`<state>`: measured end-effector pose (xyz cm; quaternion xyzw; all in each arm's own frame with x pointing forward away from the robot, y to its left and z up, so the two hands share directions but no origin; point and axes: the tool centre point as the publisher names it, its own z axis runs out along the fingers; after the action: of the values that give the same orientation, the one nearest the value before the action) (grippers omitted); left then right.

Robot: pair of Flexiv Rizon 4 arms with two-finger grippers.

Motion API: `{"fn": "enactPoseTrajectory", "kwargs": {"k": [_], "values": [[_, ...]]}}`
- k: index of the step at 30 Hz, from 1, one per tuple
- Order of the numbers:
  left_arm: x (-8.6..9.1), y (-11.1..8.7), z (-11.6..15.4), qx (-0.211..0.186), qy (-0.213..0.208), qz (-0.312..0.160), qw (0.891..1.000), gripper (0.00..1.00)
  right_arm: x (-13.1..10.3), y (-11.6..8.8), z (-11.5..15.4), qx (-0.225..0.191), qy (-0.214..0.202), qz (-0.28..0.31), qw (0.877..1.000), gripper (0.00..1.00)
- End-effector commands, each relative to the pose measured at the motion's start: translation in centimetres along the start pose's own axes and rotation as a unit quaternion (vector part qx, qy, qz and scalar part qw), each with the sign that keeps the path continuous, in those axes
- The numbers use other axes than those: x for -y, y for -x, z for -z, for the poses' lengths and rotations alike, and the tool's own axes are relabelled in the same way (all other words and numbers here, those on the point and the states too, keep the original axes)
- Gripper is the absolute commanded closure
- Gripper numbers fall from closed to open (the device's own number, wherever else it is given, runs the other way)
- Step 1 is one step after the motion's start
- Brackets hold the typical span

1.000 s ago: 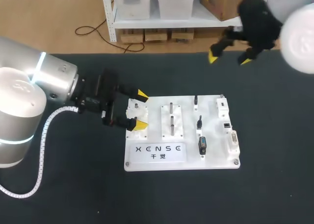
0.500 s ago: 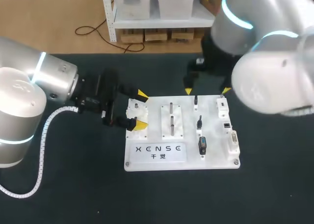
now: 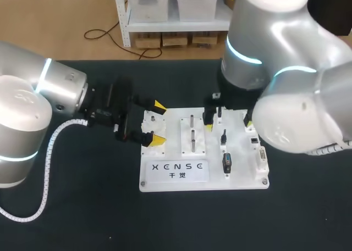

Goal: Insert the Ethernet cable into its matching sockets.

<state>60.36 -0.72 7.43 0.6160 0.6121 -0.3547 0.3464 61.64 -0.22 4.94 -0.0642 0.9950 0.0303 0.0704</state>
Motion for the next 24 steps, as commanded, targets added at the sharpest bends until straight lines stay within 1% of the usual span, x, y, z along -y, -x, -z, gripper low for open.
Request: {"fn": "enactPoseTrajectory", "kwargs": {"k": [1, 7, 11, 20, 22, 23, 24], "values": [[0.0, -0.1, 0.0, 0.001, 0.000, -0.001, 1.000, 0.00, -0.4, -0.1, -1.1, -0.004, -0.002, 0.001, 1.000, 0.00], [0.0, -0.1, 0.0, 0.001, 0.000, -0.001, 1.000, 0.00, -0.8, -0.5, -1.7, -0.016, -0.004, 0.002, 1.000, 0.00], [0.0, -0.1, 0.0, 0.001, 0.000, -0.001, 1.000, 0.00, -1.1, -0.6, -1.9, -0.026, -0.023, 0.010, 0.999, 0.00], [0.0, -0.1, 0.0, 0.001, 0.000, -0.001, 1.000, 0.00, -1.2, -1.1, -2.5, -0.035, -0.026, 0.013, 0.999, 0.00], [0.0, -0.1, 0.0, 0.001, 0.000, -0.001, 1.000, 0.00, -1.3, -1.1, -2.5, -0.038, -0.029, 0.014, 0.999, 0.02], [0.0, -0.1, 0.0, 0.001, 0.000, -0.001, 1.000, 0.00, -1.4, -1.1, -2.5, -0.040, -0.032, 0.015, 0.999, 0.13], [0.0, -0.1, 0.0, 0.001, 0.000, -0.001, 1.000, 0.00, -1.4, -1.2, -2.6, -0.041, -0.033, 0.016, 0.998, 0.27]]}}
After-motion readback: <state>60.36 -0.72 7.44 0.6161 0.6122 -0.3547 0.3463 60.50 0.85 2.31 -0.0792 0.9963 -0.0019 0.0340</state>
